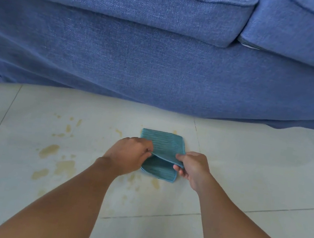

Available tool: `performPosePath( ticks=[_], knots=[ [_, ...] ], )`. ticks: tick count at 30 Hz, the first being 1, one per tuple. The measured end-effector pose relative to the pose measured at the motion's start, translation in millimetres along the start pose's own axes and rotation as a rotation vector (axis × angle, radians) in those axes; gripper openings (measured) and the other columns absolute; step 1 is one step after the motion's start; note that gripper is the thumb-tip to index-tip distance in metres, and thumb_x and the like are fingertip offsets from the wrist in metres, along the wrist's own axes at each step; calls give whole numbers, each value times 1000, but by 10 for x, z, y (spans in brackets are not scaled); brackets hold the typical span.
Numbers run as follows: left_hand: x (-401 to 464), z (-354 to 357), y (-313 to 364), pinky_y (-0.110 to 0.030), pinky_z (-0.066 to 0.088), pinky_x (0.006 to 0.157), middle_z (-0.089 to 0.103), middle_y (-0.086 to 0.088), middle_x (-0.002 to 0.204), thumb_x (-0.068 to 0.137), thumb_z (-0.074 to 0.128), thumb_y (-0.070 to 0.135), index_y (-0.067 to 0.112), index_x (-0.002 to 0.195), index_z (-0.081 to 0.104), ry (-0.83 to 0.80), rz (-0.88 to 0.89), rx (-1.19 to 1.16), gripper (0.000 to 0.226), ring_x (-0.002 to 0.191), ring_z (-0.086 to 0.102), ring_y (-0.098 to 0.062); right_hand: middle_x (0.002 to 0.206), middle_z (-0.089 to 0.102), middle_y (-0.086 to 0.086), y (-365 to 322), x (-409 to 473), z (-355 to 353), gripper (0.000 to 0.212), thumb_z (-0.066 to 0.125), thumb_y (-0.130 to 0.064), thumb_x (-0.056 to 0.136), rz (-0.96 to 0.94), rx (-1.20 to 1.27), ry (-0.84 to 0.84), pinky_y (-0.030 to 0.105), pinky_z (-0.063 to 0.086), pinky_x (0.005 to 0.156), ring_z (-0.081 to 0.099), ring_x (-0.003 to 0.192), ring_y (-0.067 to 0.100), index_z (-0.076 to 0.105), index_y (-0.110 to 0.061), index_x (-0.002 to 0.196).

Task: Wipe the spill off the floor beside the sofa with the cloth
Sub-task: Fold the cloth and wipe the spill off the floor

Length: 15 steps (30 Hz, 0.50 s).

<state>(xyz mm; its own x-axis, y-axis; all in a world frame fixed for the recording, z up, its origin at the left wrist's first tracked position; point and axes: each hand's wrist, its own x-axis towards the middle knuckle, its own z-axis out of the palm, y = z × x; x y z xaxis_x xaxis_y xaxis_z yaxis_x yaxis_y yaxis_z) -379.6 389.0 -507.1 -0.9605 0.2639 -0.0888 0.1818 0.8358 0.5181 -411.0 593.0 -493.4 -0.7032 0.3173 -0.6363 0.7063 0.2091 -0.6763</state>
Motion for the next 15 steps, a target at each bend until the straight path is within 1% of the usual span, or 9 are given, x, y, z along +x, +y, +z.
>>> performPosePath(
  ticks=[2,4,6,7,8,10,11,13,15],
  knots=[
    [-29,-6,-6,-33,47,83,69,6,104,94,51,25,25,101,62,-105,73,101,13,99,60,-22,86,72,13,105,-43,29,13,75,-8,87,-71,-117,64,26,49,40,64,42,16,65,-6,93],
    [-67,22,9,-30,42,82,68,7,108,88,52,18,27,103,64,-216,95,162,21,103,57,-20,82,69,7,195,-100,51,20,79,-11,83,-145,-229,123,29,53,48,63,47,18,60,-13,81],
    [-100,37,23,-28,36,78,67,9,104,83,53,17,30,100,63,-256,76,170,23,100,54,-17,84,66,2,248,-143,71,24,82,-16,78,-214,-391,175,33,57,61,66,63,21,58,-18,79],
    [-112,32,26,-27,34,76,67,10,100,81,52,19,31,93,61,-253,63,166,20,96,52,-17,91,64,1,255,-167,82,23,82,-20,78,-244,-487,212,34,57,66,67,75,23,61,-18,87],
    [-123,19,25,-28,33,75,67,11,96,80,50,21,32,87,58,-249,49,167,15,93,51,-16,102,62,2,261,-168,95,29,81,-24,79,-289,-588,263,35,55,68,65,89,25,61,-18,100],
    [-151,0,10,-28,37,77,69,10,96,82,48,25,31,86,59,-239,16,174,13,93,51,-16,121,53,5,279,-151,134,44,74,-26,85,-477,-720,337,38,52,78,52,114,27,57,-17,124],
    [-161,-4,-9,-29,40,81,68,9,101,84,47,25,30,92,62,-214,1,178,17,97,52,-16,129,51,6,273,-143,172,47,70,-24,89,-617,-735,342,41,52,90,46,122,27,54,-15,132],
    [-179,-10,-66,-32,42,91,64,6,115,88,46,23,25,112,63,-119,-42,199,29,107,52,-18,148,44,7,222,-120,291,52,61,-25,95,-837,-788,241,44,39,113,34,139,27,48,-13,145],
    [-193,-43,-161,-35,41,99,54,2,133,91,46,23,21,133,53,-33,-91,229,42,122,48,-20,167,20,4,180,-57,454,60,48,-36,102,-865,-903,63,44,18,125,11,154,25,31,-16,156]
  ],
)
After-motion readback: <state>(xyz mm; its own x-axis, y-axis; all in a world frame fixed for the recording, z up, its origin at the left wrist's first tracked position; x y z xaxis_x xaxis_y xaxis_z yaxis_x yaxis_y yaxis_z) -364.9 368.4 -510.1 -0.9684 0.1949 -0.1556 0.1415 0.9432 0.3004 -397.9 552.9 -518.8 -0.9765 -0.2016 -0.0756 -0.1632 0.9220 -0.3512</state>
